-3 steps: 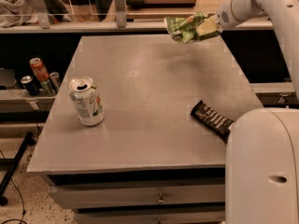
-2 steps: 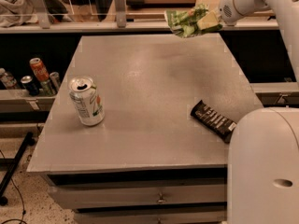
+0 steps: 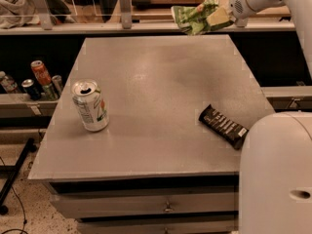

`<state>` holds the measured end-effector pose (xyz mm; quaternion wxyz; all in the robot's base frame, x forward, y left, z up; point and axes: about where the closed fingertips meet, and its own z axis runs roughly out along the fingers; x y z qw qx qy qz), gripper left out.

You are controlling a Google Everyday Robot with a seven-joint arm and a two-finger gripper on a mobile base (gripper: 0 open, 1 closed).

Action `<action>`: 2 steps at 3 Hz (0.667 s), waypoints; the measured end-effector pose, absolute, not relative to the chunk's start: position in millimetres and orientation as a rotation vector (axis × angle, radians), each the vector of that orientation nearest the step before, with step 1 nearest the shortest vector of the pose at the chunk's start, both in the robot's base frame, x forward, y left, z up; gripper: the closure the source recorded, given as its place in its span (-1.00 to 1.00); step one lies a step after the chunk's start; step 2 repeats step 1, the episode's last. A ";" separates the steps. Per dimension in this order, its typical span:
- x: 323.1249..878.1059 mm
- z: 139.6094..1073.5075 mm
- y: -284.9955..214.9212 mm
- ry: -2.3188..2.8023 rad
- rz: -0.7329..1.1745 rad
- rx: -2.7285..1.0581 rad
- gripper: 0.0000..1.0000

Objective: Pick green jalapeno chip bag

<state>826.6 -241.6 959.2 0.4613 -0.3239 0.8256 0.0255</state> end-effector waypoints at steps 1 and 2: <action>824.5 966.5 -242.0 2.019 0.057 -0.799 1.00; 824.5 966.5 -242.0 2.019 0.057 -0.799 1.00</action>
Offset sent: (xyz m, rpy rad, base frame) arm 0.0000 0.0000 0.0000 0.0000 0.0000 0.0000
